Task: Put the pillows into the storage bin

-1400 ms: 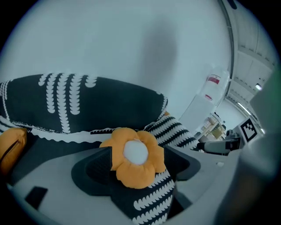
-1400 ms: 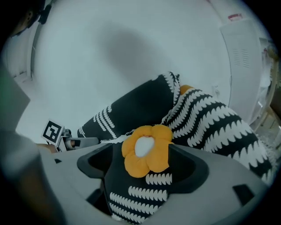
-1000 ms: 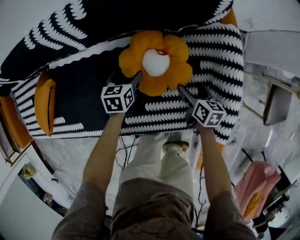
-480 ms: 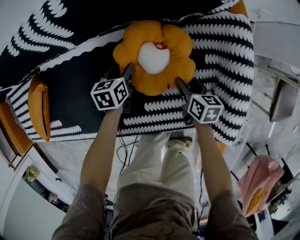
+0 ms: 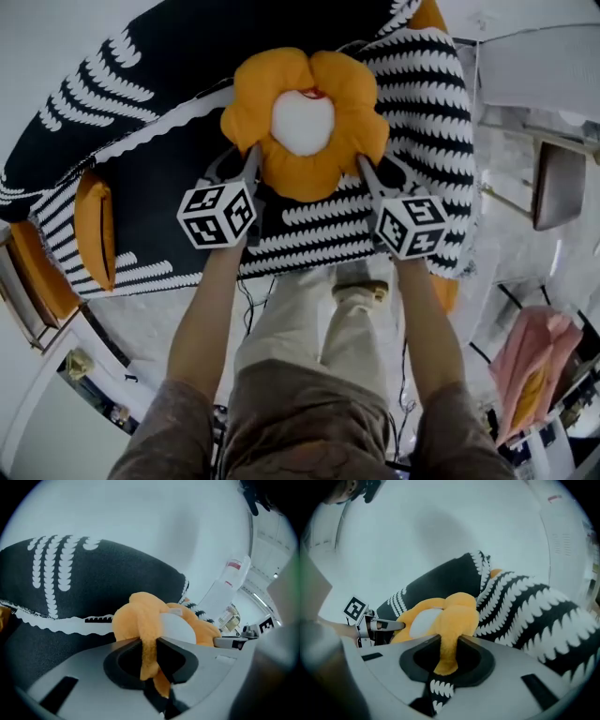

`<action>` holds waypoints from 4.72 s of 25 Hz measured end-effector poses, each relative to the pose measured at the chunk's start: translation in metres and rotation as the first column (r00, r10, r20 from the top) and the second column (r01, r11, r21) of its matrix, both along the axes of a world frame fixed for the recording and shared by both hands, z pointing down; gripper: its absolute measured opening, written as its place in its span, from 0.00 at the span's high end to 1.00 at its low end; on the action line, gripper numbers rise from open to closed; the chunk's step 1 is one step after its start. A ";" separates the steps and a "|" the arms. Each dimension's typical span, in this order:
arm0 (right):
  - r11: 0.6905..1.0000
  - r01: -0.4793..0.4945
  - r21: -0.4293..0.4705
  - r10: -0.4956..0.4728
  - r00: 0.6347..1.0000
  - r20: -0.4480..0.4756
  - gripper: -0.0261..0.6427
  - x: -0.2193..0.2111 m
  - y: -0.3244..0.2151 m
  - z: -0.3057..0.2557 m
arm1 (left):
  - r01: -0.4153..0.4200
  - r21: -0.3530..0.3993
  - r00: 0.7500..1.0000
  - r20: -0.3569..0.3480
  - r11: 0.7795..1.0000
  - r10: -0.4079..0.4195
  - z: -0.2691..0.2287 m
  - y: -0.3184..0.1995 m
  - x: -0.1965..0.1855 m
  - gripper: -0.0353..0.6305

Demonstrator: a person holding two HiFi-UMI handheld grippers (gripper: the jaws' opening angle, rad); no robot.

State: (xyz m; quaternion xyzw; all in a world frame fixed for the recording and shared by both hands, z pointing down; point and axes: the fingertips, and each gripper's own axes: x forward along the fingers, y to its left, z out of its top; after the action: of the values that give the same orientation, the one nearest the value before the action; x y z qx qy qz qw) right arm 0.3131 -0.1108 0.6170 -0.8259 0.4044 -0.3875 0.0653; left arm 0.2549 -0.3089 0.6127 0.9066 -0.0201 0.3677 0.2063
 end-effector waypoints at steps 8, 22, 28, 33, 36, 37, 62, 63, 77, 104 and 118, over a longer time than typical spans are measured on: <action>0.992 -0.124 0.010 0.124 0.988 -0.097 0.85 0.024 0.083 -0.078 | -0.148 -0.032 0.985 -0.091 0.988 0.145 -0.072 0.078 0.047 0.85; 0.813 -0.582 -0.007 0.577 0.808 -0.117 0.83 -0.086 0.447 -0.118 | -0.599 -0.070 0.798 -0.139 0.798 0.587 -0.108 0.447 0.036 0.85; 0.668 -0.744 -0.010 0.740 0.666 -0.093 0.83 -0.191 0.589 -0.104 | -0.749 -0.087 0.663 -0.130 0.657 0.737 -0.096 0.604 -0.032 0.85; 0.542 -0.840 -0.030 0.839 0.543 -0.035 0.83 -0.281 0.671 -0.074 | -0.838 -0.104 0.543 -0.083 0.535 0.835 -0.067 0.704 -0.095 0.85; 0.489 -0.871 -0.053 0.872 0.489 0.005 0.83 -0.321 0.706 -0.045 | -0.876 -0.106 0.477 -0.049 0.470 0.878 -0.039 0.746 -0.125 0.85; 0.477 -0.876 -0.063 0.879 0.477 0.021 0.82 -0.332 0.714 -0.033 | -0.885 -0.107 0.459 -0.037 0.453 0.888 -0.027 0.756 -0.133 0.85; 0.354 -0.920 -0.169 0.923 0.314 0.224 0.35 -0.426 0.727 0.149 | -0.926 -0.042 0.364 0.159 0.375 0.918 0.150 0.778 -0.203 0.42; 0.355 -0.921 -0.162 0.922 0.316 0.224 0.35 -0.425 0.725 0.144 | -0.926 -0.050 0.364 0.158 0.375 0.918 0.146 0.777 -0.204 0.41; 0.633 -0.772 0.054 0.758 0.633 0.154 0.36 -0.276 0.649 0.011 | -0.774 -0.005 0.633 -0.011 0.633 0.774 -0.022 0.704 -0.142 0.41; 0.985 0.158 0.075 -0.158 0.987 -0.007 0.37 -0.163 -0.022 -0.117 | 0.193 0.041 0.979 -0.079 0.980 -0.189 -0.110 0.035 -0.222 0.41; 0.753 0.651 0.093 -0.656 0.754 0.037 0.37 -0.279 -0.335 -0.085 | 0.699 0.093 0.715 -0.055 0.709 -0.697 -0.095 -0.221 -0.398 0.41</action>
State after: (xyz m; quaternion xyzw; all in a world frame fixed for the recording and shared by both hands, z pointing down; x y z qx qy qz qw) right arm 0.0345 -0.4462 0.5319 -0.6162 0.6789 -0.3981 -0.0300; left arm -0.1432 -0.5298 0.5176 0.8443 -0.3789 0.2539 0.2814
